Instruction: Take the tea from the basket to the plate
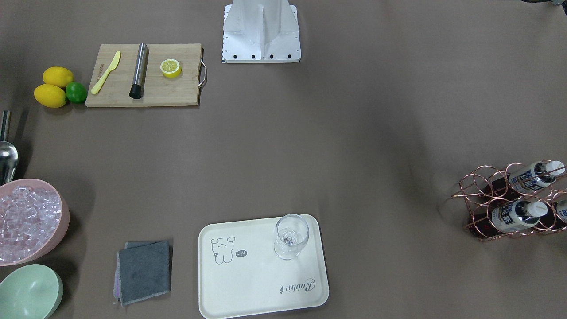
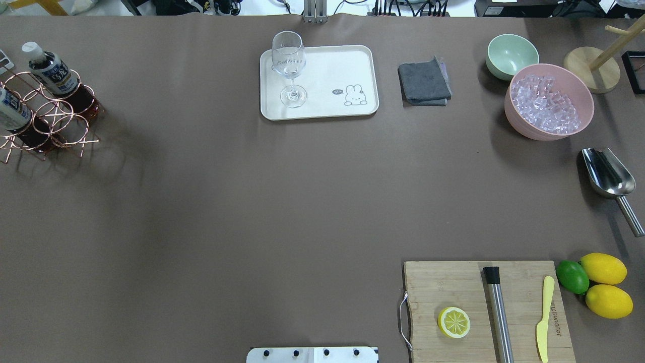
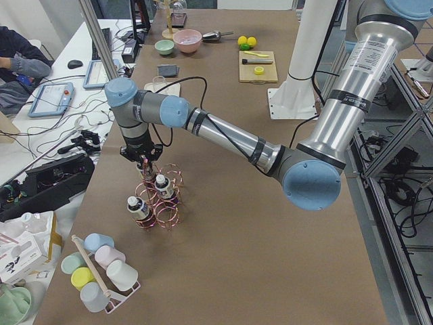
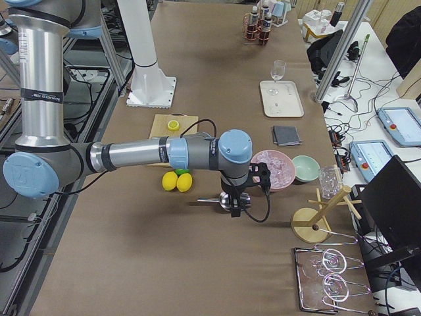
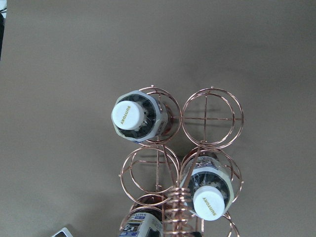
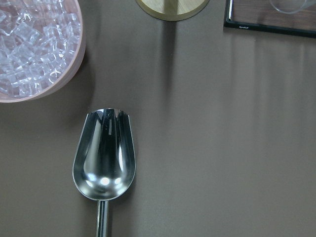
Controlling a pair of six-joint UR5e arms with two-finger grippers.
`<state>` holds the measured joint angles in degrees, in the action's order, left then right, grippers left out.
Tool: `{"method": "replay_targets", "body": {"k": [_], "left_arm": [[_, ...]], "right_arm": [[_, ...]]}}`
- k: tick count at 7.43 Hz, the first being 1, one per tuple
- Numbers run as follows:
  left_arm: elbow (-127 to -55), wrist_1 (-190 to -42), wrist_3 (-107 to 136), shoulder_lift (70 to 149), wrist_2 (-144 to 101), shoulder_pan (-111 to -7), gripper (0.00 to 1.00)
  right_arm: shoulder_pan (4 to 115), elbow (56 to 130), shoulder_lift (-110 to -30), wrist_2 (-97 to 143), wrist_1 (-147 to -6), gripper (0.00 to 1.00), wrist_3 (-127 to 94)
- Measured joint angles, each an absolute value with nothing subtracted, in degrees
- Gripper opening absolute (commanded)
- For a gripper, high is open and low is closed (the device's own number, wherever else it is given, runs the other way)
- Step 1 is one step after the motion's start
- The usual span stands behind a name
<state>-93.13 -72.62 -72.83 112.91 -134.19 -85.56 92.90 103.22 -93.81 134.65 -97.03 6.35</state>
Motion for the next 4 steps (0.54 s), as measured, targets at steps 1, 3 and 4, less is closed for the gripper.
{"method": "replay_targets", "body": {"k": [1, 3, 4], "left_arm": [[-94.2, -71.3, -72.7, 113.3, -133.8, -85.7, 0.00], [-96.1, -69.8, -72.7, 114.0, -133.0, -85.8, 0.00], [-97.2, -67.5, -72.7, 114.4, -132.9, -85.8, 0.00]], "right_arm": [[92.9, 103.2, -94.0, 134.6, -97.0, 1.00, 6.3], [92.9, 103.2, -94.3, 134.7, -97.0, 1.00, 6.1], [93.0, 103.2, -94.5, 134.7, -97.0, 1.00, 6.1]]}}
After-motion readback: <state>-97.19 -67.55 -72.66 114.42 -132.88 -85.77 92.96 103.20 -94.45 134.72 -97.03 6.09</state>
